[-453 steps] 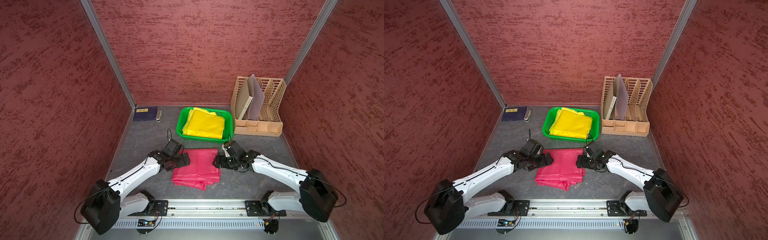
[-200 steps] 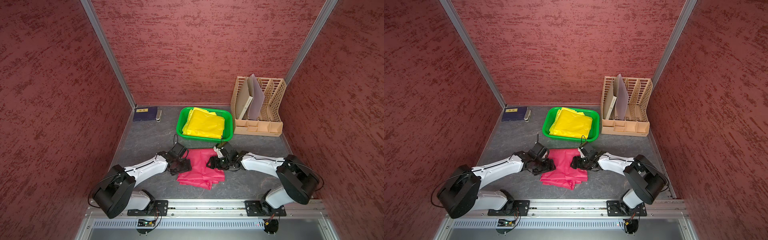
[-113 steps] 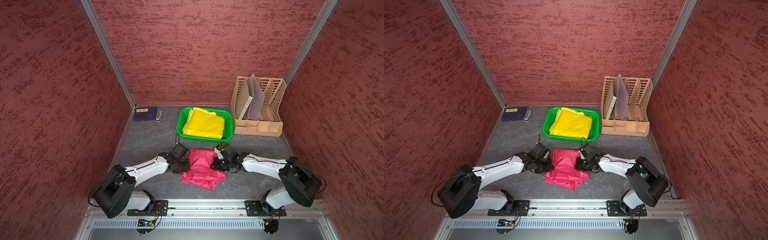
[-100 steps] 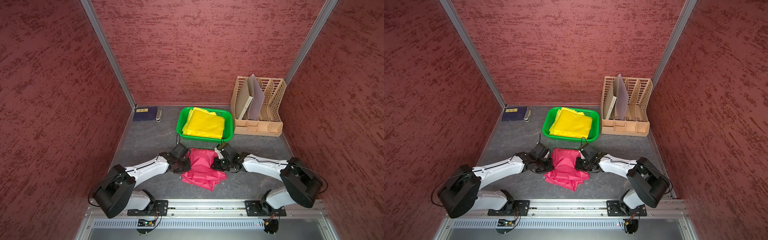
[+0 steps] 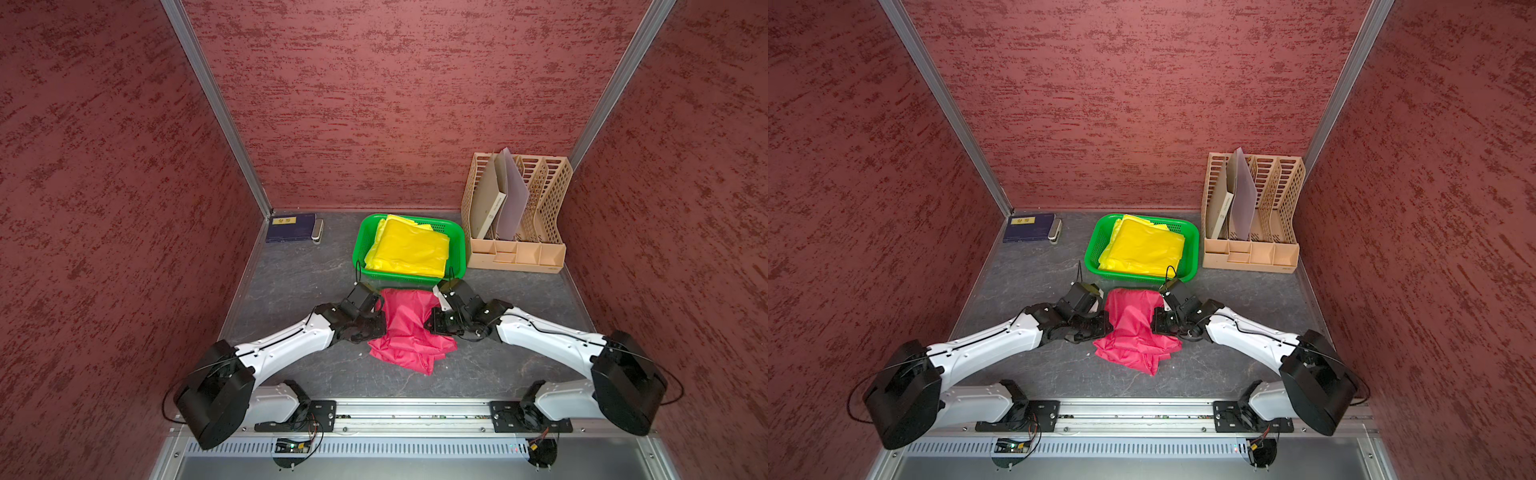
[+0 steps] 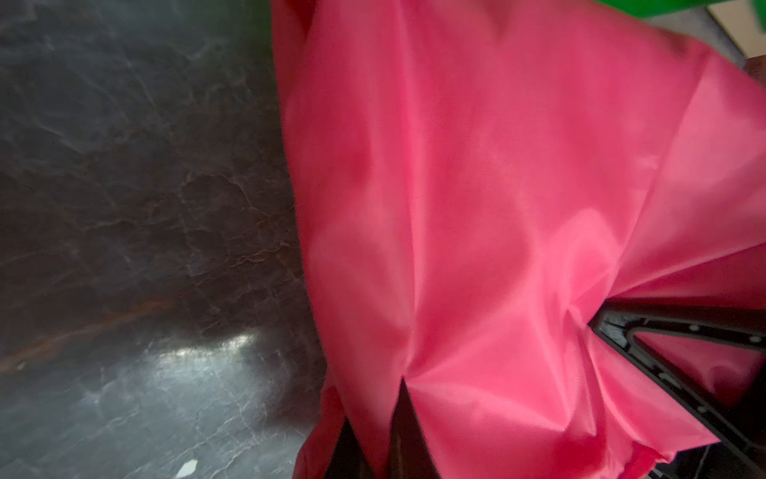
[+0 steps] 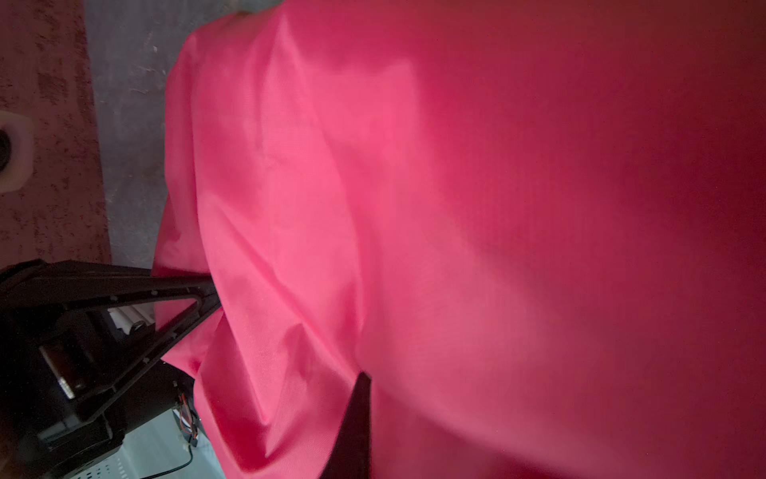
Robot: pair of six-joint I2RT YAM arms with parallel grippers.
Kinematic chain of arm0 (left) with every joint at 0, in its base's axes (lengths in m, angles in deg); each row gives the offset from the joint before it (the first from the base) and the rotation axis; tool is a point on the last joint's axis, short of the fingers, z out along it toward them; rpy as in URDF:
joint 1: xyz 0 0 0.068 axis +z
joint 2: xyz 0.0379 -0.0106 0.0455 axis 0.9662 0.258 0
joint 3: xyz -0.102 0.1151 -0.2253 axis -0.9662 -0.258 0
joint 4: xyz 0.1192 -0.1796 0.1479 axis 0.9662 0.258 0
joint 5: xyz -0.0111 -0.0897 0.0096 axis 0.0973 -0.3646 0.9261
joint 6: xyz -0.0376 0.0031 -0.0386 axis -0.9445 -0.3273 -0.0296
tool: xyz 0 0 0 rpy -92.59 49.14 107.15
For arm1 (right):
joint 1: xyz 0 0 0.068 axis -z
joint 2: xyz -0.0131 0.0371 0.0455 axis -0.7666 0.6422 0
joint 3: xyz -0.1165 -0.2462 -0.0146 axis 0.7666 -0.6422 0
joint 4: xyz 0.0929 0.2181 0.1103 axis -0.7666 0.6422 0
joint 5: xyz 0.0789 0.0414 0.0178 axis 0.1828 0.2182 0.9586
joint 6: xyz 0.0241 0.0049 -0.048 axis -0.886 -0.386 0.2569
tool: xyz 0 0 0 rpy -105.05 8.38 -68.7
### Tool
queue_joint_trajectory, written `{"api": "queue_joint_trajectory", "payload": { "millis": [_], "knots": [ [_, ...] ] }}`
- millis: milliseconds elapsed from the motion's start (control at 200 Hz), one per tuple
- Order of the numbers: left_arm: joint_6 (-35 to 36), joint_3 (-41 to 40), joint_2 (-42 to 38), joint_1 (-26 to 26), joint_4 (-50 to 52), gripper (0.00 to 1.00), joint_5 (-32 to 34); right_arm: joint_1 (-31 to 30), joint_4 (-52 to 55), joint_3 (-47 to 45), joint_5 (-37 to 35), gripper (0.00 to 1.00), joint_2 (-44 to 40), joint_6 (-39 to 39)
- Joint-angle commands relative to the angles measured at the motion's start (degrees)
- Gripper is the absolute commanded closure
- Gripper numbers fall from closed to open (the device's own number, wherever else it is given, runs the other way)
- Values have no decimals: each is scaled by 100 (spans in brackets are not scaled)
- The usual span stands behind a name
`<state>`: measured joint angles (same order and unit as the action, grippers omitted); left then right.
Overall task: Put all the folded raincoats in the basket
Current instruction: Pick up the raincoat from the center of the board, then place the raincoat in the basket.
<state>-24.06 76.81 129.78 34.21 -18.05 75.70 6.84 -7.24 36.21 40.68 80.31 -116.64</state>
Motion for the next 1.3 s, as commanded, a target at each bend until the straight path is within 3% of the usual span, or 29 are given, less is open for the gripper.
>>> {"api": "queue_joint_trajectory", "payload": {
  "millis": [0, 275, 476, 586, 846, 1102, 1292],
  "knots": [
    [64, 386, -429, -55, 29, 100, 98, -101, 202, 467, 92, 100, -293, 114],
    [250, 1122, -750, 121, 699, 100, 220, -88, 883, 1539, -58, 100, -318, 337],
    [745, 1833, -369, 1064, 601, 100, -285, 286, 1237, 2733, -2, 100, 461, 855],
    [1099, 2489, 305, 1488, 480, 100, -590, 677, 1224, 3372, 264, 100, 1127, 1125],
    [1598, 4155, 2182, 1903, 144, 99, -1004, 1474, 1383, 4917, 808, 100, 2617, 1750],
    [1580, 4822, 3506, 2360, -49, 97, -1294, 2046, 1157, 5040, 1220, 100, 3481, 1877],
    [1604, 5164, 4192, 2471, -104, 97, -1392, 2263, 950, 5019, 1252, 76, 3847, 1932]
  ]
}}
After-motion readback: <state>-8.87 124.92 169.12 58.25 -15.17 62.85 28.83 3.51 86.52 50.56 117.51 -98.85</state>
